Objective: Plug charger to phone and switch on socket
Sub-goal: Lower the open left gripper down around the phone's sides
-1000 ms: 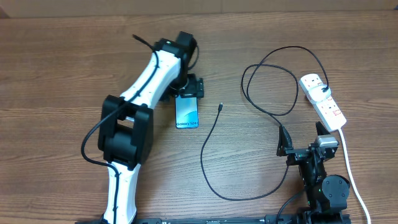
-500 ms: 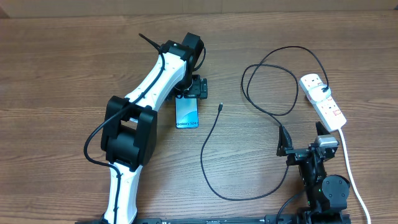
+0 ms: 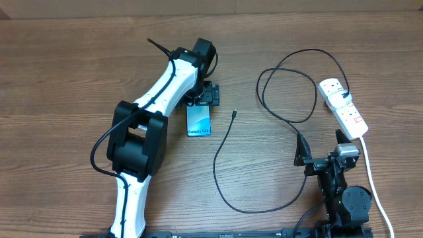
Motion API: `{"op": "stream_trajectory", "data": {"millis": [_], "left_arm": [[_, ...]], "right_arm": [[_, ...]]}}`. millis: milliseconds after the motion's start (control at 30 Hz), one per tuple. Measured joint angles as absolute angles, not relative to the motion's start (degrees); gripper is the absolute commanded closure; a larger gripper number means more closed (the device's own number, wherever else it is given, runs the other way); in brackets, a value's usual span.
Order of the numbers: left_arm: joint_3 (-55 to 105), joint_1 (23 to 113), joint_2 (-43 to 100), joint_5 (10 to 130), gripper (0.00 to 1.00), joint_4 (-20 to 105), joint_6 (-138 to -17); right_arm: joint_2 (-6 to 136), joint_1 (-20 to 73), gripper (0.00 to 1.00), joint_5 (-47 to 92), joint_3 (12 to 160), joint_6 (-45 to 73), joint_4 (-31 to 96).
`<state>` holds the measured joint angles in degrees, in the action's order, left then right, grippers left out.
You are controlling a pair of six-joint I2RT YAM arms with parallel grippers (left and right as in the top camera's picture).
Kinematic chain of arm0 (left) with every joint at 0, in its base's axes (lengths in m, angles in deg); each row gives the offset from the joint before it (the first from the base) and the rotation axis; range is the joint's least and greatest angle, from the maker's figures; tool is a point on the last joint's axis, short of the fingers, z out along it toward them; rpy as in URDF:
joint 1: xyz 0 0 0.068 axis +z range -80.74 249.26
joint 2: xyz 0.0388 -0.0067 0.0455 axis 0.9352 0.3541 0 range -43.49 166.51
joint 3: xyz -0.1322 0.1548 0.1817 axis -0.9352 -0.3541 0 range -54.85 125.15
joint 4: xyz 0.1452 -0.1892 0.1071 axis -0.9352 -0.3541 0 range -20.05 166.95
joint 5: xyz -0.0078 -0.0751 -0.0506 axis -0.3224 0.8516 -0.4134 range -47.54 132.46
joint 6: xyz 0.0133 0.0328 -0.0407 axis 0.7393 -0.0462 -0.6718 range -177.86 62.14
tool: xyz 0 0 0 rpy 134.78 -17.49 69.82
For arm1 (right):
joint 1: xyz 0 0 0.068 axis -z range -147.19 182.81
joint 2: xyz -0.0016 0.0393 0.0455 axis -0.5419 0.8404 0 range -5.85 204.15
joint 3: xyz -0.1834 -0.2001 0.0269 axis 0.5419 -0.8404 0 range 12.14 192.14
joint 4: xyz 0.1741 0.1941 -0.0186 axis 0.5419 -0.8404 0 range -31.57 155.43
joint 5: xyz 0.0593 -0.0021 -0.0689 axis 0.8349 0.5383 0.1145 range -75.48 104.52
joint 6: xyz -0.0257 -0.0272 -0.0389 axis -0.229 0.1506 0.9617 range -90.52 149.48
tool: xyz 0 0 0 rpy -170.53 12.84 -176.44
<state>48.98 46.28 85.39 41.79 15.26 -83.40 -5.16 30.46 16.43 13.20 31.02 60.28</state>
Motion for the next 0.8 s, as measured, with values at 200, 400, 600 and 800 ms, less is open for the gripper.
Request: {"op": "stream_trajectory", "data": {"millis": [200, 400, 600, 800], "left_arm": [[48.28, 46.52, 85.39, 42.01, 0.00, 15.74, -83.40], [44.32, 46.52, 85.39, 42.67, 0.00, 17.90, -83.36], [41.57, 46.48, 84.30, 42.69, 0.00, 20.50, -83.34], [41.07, 46.21, 84.02, 42.47, 0.00, 20.85, -83.34]], "right_arm": [[-5.18, 30.46, 0.00, 16.43, 13.20, 31.00, 60.26], [-5.18, 30.46, 0.00, 16.43, 13.20, 31.00, 60.28], [-5.18, 30.46, 0.00, 16.43, 13.20, 31.00, 60.26], [-5.18, 30.46, 0.00, 16.43, 13.20, 31.02, 60.26]]}}
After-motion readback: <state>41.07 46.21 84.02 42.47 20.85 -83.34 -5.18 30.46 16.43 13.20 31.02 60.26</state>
